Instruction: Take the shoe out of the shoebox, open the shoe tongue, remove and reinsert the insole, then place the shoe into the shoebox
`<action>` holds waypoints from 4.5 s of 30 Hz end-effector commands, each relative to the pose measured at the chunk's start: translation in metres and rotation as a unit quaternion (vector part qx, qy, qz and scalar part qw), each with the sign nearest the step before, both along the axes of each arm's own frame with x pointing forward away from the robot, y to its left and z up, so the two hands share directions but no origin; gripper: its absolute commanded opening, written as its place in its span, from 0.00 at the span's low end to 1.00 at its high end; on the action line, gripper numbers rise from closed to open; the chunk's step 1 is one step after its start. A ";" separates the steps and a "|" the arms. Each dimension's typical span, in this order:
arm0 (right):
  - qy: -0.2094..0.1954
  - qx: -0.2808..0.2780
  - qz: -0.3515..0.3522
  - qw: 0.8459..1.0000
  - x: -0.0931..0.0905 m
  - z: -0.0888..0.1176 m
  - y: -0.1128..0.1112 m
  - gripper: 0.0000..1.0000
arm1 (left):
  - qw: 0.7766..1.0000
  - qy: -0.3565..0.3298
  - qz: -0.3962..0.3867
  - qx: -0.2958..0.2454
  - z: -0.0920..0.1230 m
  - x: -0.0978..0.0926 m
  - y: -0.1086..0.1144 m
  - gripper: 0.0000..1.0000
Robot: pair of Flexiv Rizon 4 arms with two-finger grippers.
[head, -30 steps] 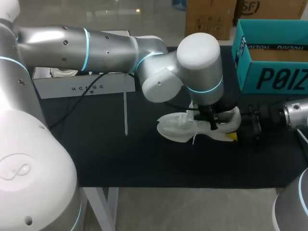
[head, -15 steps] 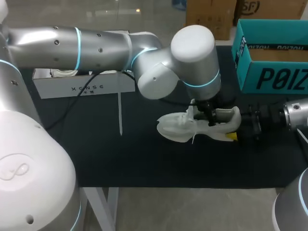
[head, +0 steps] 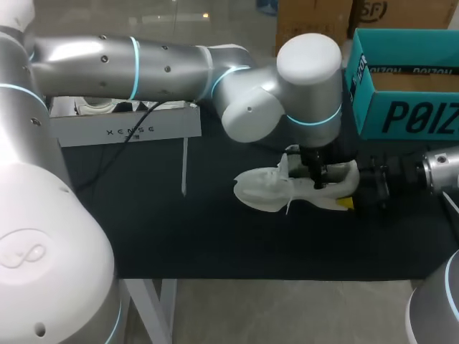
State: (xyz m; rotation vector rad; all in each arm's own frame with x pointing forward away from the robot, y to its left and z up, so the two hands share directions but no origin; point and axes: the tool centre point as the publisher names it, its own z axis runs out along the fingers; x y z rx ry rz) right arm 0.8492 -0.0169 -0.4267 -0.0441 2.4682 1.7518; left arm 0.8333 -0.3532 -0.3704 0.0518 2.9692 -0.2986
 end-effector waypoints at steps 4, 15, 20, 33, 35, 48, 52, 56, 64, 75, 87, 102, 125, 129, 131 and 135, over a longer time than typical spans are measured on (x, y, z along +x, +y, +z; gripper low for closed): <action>0.000 -0.001 0.000 1.000 0.002 -0.004 0.000 0.00 | 1.000 -0.004 -0.008 0.021 -0.002 0.000 -0.011 0.00; 0.000 -0.001 0.000 1.000 0.002 -0.004 0.000 0.00 | 1.000 -0.001 -0.002 0.025 -0.007 -0.002 -0.005 0.35; 0.000 -0.001 0.000 1.000 0.002 -0.004 0.000 0.00 | 1.000 0.002 0.000 0.028 -0.010 -0.002 -0.003 0.35; 0.000 -0.001 0.000 1.000 0.002 -0.004 0.000 0.00 | 0.996 0.057 -0.014 0.074 -0.092 -0.003 -0.015 0.33; 0.000 -0.001 0.000 1.000 0.002 -0.004 0.000 0.00 | 0.994 0.058 -0.020 0.090 -0.114 -0.004 -0.018 0.00; 0.000 -0.001 0.000 1.000 0.002 -0.004 0.000 0.00 | 0.996 0.049 -0.015 0.075 -0.110 -0.011 -0.016 0.00; 0.000 -0.001 0.000 1.000 0.002 -0.004 0.000 0.00 | 0.997 0.033 -0.016 0.072 -0.103 -0.015 -0.012 0.00; 0.000 -0.001 0.000 1.000 0.002 -0.004 0.000 0.00 | 0.997 0.020 -0.014 0.068 -0.095 -0.017 -0.008 0.00; 0.000 -0.001 0.000 1.000 0.002 -0.004 0.000 0.00 | 0.998 -0.002 -0.005 0.056 -0.078 -0.012 -0.001 0.00; 0.000 -0.001 0.000 1.000 0.002 -0.004 0.000 0.00 | 0.999 -0.029 -0.001 0.035 -0.056 -0.007 0.004 0.00; 0.000 -0.001 0.000 1.000 0.002 -0.004 0.000 0.00 | 0.998 -0.060 0.006 0.025 -0.035 -0.003 0.007 0.00; 0.000 -0.001 0.000 1.000 0.002 -0.004 0.000 0.00 | 0.995 -0.099 -0.002 0.011 -0.007 -0.007 0.007 0.00; 0.000 -0.001 0.000 1.000 0.002 -0.004 0.000 0.00 | 0.990 -0.127 0.026 -0.050 0.048 0.002 0.021 0.00; 0.000 -0.001 0.000 1.000 0.002 -0.004 0.000 0.00 | 0.990 -0.125 0.022 -0.065 0.056 -0.004 0.024 0.00; 0.000 -0.001 0.000 1.000 0.002 -0.004 0.000 0.00 | 0.990 -0.124 0.019 -0.070 0.058 -0.007 0.024 0.00; 0.000 -0.001 0.000 1.000 0.002 -0.004 0.000 0.00 | 0.989 -0.123 0.015 -0.074 0.061 -0.012 0.024 0.00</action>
